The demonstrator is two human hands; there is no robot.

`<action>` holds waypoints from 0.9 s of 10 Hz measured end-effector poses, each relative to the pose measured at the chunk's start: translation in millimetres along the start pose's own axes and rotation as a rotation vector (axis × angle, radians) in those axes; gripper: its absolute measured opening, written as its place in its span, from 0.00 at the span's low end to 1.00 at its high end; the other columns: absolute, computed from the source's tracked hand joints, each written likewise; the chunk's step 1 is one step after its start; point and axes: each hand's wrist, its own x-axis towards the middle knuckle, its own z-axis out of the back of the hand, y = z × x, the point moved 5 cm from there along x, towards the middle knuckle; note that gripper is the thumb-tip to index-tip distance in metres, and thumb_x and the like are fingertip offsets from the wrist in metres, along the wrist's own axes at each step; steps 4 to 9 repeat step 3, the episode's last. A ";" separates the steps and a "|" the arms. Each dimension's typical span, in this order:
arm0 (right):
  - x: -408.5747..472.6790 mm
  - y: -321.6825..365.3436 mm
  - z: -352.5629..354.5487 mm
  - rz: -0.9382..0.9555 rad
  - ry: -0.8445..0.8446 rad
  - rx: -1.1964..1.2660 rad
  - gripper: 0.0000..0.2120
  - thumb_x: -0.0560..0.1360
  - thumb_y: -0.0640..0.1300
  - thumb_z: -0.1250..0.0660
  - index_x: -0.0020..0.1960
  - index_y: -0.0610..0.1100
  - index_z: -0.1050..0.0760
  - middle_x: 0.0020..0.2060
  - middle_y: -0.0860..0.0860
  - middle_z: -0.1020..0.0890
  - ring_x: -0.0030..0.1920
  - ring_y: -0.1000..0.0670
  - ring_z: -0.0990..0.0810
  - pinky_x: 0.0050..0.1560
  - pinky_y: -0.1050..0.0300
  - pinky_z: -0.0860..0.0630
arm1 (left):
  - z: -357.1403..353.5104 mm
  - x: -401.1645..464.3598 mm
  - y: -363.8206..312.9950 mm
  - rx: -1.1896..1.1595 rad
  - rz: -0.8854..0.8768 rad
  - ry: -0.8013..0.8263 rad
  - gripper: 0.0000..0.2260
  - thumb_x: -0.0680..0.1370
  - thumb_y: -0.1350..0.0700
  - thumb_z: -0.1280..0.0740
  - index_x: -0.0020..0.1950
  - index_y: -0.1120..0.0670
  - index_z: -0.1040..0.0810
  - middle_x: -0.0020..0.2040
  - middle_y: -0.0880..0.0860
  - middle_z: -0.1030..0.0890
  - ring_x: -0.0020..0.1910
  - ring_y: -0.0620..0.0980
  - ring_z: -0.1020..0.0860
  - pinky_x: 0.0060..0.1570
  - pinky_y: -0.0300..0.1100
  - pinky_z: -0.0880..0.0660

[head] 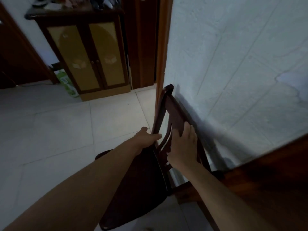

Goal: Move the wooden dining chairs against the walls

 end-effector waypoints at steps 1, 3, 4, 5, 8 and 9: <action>-6.7 29.1 -9.8 0.088 0.125 0.032 0.34 0.71 0.42 0.32 0.73 0.45 0.43 0.76 0.38 0.55 0.77 0.37 0.58 0.77 0.44 0.55 | 30.2 -21.7 19.0 -0.029 0.032 -0.023 0.37 0.75 0.48 0.32 0.78 0.56 0.46 0.77 0.57 0.40 0.73 0.56 0.36 0.63 0.42 0.36; -26.1 103.1 -24.8 0.245 0.252 0.058 0.35 0.70 0.43 0.32 0.73 0.43 0.43 0.74 0.39 0.47 0.75 0.38 0.51 0.76 0.45 0.49 | 95.9 -65.3 64.7 -0.025 0.107 -0.149 0.31 0.77 0.49 0.34 0.76 0.59 0.40 0.75 0.57 0.37 0.71 0.55 0.34 0.62 0.44 0.34; -26.1 103.1 -24.8 0.245 0.252 0.058 0.35 0.70 0.43 0.32 0.73 0.43 0.43 0.74 0.39 0.47 0.75 0.38 0.51 0.76 0.45 0.49 | 95.9 -65.3 64.7 -0.025 0.107 -0.149 0.31 0.77 0.49 0.34 0.76 0.59 0.40 0.75 0.57 0.37 0.71 0.55 0.34 0.62 0.44 0.34; -26.1 103.1 -24.8 0.245 0.252 0.058 0.35 0.70 0.43 0.32 0.73 0.43 0.43 0.74 0.39 0.47 0.75 0.38 0.51 0.76 0.45 0.49 | 95.9 -65.3 64.7 -0.025 0.107 -0.149 0.31 0.77 0.49 0.34 0.76 0.59 0.40 0.75 0.57 0.37 0.71 0.55 0.34 0.62 0.44 0.34; -26.1 103.1 -24.8 0.245 0.252 0.058 0.35 0.70 0.43 0.32 0.73 0.43 0.43 0.74 0.39 0.47 0.75 0.38 0.51 0.76 0.45 0.49 | 95.9 -65.3 64.7 -0.025 0.107 -0.149 0.31 0.77 0.49 0.34 0.76 0.59 0.40 0.75 0.57 0.37 0.71 0.55 0.34 0.62 0.44 0.34; -26.1 103.1 -24.8 0.245 0.252 0.058 0.35 0.70 0.43 0.32 0.73 0.43 0.43 0.74 0.39 0.47 0.75 0.38 0.51 0.76 0.45 0.49 | 95.9 -65.3 64.7 -0.025 0.107 -0.149 0.31 0.77 0.49 0.34 0.76 0.59 0.40 0.75 0.57 0.37 0.71 0.55 0.34 0.62 0.44 0.34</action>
